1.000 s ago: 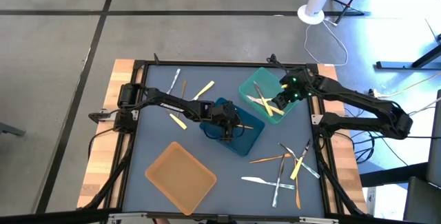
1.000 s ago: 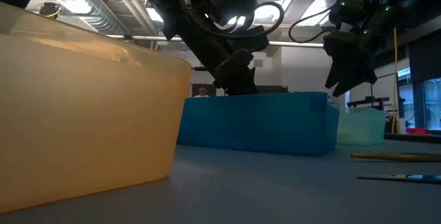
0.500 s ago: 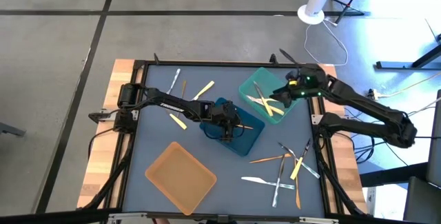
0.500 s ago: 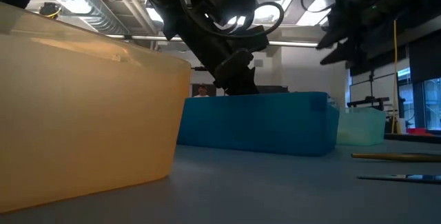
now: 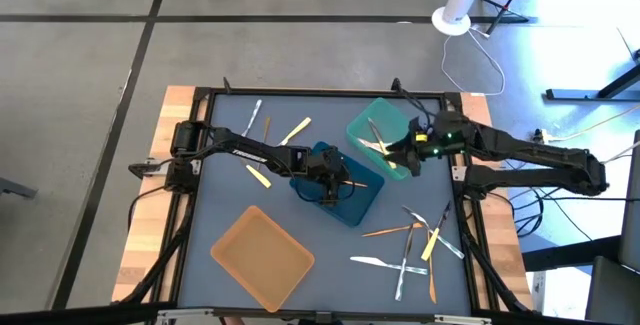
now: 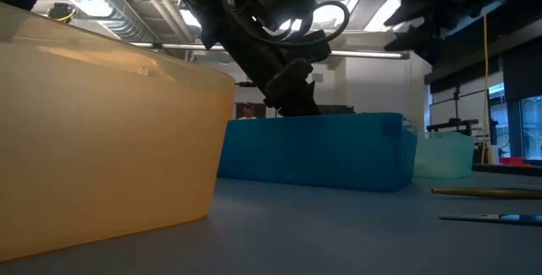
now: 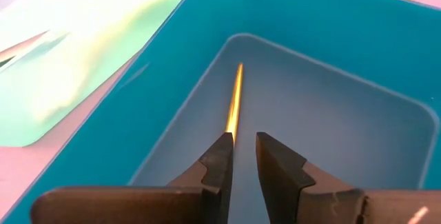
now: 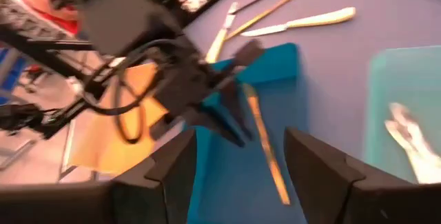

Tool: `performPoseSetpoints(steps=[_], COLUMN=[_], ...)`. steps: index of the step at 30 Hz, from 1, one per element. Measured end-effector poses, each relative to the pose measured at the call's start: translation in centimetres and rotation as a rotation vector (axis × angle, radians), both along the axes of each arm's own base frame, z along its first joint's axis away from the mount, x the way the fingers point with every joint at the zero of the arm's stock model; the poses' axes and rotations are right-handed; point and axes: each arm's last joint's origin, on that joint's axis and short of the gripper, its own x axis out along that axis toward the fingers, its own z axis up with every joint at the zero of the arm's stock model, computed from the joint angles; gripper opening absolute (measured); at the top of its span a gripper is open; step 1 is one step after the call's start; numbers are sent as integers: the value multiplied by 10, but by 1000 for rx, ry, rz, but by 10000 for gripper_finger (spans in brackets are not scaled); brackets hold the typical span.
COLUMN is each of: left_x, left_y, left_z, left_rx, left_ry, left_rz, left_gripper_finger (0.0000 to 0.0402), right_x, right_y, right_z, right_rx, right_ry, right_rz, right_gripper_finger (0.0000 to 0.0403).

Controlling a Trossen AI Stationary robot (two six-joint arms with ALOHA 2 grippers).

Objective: Sort silverware by color (type)
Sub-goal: Put the left yellow knife into the light blue bin

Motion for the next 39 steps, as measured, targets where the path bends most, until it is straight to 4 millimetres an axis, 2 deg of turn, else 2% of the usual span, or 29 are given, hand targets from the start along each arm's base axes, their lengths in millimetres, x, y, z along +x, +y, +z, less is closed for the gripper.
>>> performPoseSetpoints(steps=[12,18,39], left_x=[0,0,0], left_y=[0,0,0], left_z=[0,0,0], left_rx=[0,0,0], left_ry=[0,0,0], left_rz=[0,0,0], left_gripper_finger=[59,59,59], right_x=[6,6,0], right_y=[35,49,84], right_z=[4,4,4], right_rx=[131,174,206], right_ry=[-30,-17,-2], right_rz=[135,142,161], right_gripper_finger=[205,205,205])
